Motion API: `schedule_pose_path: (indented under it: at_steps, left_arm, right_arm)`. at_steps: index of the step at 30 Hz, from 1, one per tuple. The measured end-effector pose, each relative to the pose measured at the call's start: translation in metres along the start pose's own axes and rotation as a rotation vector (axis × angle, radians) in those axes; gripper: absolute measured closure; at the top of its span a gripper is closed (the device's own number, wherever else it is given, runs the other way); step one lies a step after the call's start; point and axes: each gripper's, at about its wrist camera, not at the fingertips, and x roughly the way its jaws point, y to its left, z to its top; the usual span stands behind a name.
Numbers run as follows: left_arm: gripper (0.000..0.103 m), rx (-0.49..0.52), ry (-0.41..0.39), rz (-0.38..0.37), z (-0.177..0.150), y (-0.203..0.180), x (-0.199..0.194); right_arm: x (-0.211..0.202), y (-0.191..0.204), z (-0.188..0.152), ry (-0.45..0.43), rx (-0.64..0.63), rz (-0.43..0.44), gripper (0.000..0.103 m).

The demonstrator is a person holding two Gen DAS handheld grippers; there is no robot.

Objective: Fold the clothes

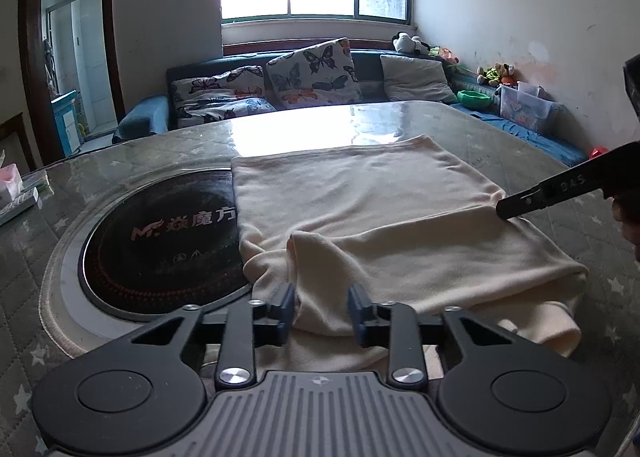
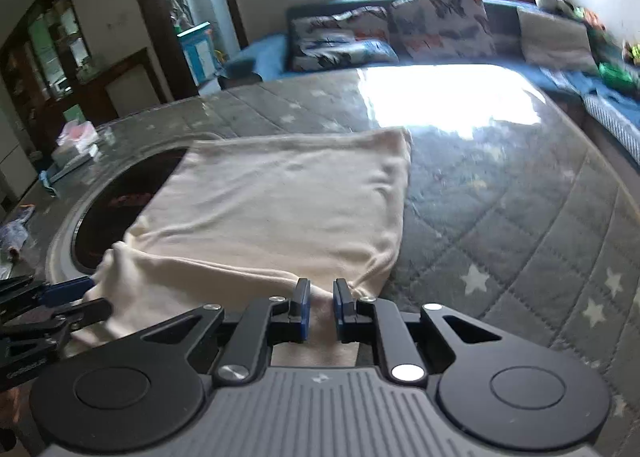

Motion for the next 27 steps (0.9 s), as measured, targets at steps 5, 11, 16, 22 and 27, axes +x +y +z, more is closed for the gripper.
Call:
schedule_pose_path:
  at_steps: [5, 11, 16, 22, 27]
  left_arm:
    - [0.098, -0.022, -0.006, 0.0, 0.002, 0.006, -0.008]
    - [0.101, -0.014, -0.021, 0.018, 0.001, 0.009, -0.021]
    - [0.101, -0.045, 0.003, 0.038, -0.002, 0.016, -0.021]
    - [0.089, -0.06, -0.016, 0.012, 0.003, 0.013, -0.023]
    - [0.082, -0.061, 0.008, 0.014, -0.001, 0.012, -0.012]
  right_arm:
    - [-0.004, 0.004, -0.001, -0.015, -0.013, -0.008, 0.087]
    - [-0.02, 0.027, -0.009, -0.024, -0.1, 0.031, 0.079]
    - [-0.02, 0.052, -0.026, -0.002, -0.184, 0.055, 0.076]
    - [-0.019, 0.073, -0.042, 0.027, -0.244, 0.088, 0.076]
    - [-0.024, 0.081, -0.043, 0.014, -0.271, 0.095, 0.075]
